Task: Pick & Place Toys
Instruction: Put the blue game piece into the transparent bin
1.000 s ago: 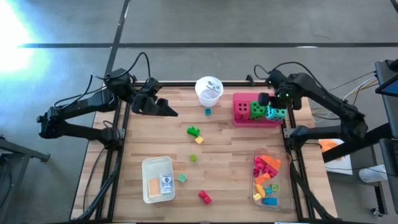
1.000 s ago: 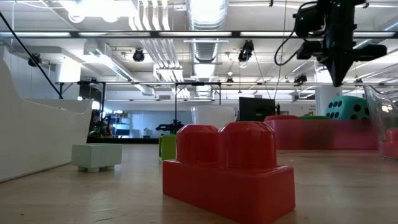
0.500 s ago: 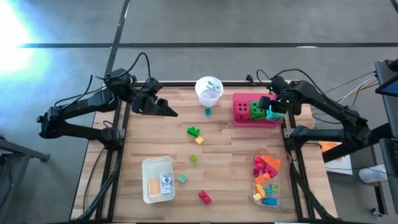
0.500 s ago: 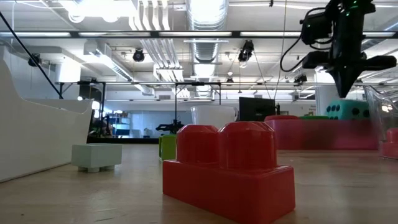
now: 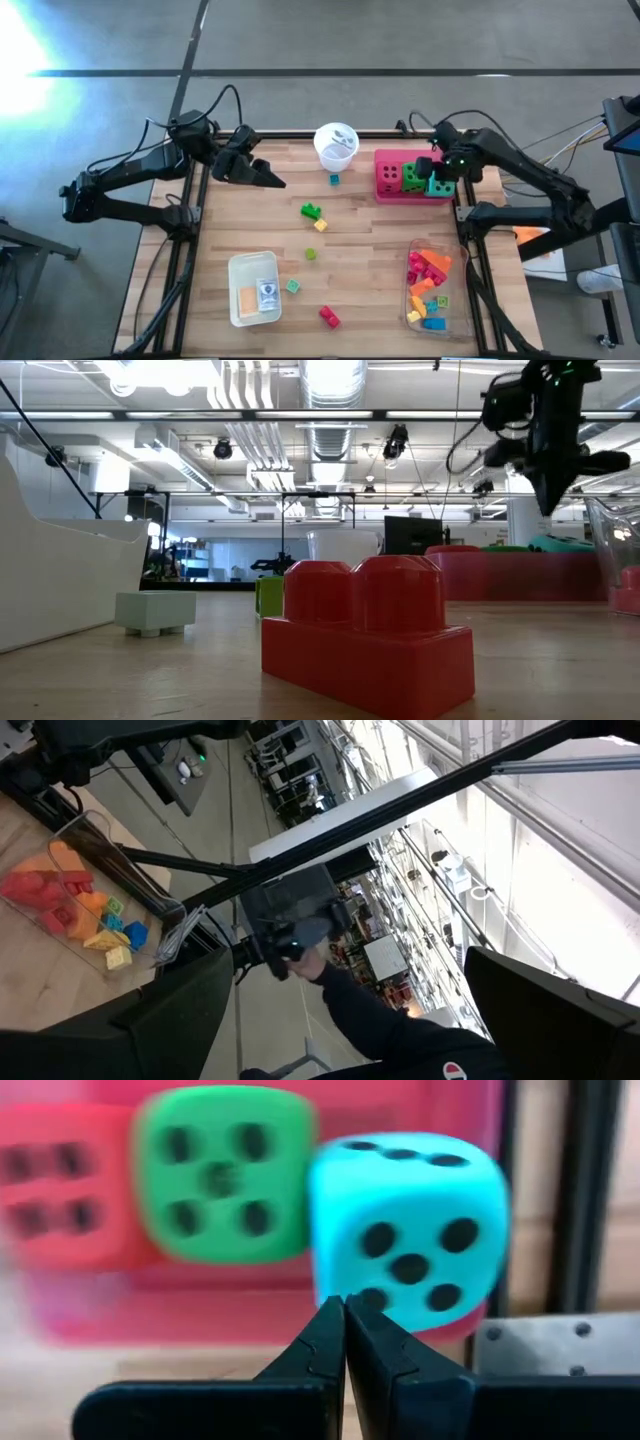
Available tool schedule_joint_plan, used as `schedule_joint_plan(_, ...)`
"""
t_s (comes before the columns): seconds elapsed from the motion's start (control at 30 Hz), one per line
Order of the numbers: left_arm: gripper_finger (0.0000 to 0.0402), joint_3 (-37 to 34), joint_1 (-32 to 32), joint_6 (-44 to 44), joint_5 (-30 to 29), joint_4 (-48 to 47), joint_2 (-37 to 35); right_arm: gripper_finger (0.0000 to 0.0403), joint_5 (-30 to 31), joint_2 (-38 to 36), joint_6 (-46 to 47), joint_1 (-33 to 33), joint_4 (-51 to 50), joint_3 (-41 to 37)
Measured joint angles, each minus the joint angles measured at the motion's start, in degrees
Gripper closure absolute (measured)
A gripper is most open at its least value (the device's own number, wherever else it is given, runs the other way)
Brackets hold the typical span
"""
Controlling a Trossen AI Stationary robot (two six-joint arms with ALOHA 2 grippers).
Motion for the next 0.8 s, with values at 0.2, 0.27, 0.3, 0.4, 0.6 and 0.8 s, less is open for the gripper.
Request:
schedule_joint_plan(0.2,0.0003,0.0,0.0,0.2,0.0,0.0,0.0,0.0395,-9.0,-5.2,-8.2,5.2,2.3,7.5)
schedule_joint_plan(0.27,0.0003,0.0,0.0,0.3,0.0,0.0,0.0,0.0395,-12.1,-7.2,-9.4,8.6,6.4,9.3)
schedule_joint_plan(0.3,0.0003,0.0,0.0,0.3,0.0,0.0,0.0,0.0395,-12.9,-8.2,-9.9,10.5,9.1,9.9)
schedule_joint_plan(0.4,0.0003,0.0,0.0,1.5,0.0,0.0,0.0,0.0395,-13.3,-11.1,-11.1,16.8,20.8,10.3)
schedule_joint_plan(0.6,0.0003,0.0,0.0,6.3,0.0,0.0,0.0,0.0395,-12.7,-13.4,-23.0,29.1,50.5,4.9)
schedule_joint_plan(0.8,0.0003,0.0,0.0,12.0,0.0,0.0,0.0,0.0395,-11.6,-9.6,-29.2,36.2,57.8,1.9)
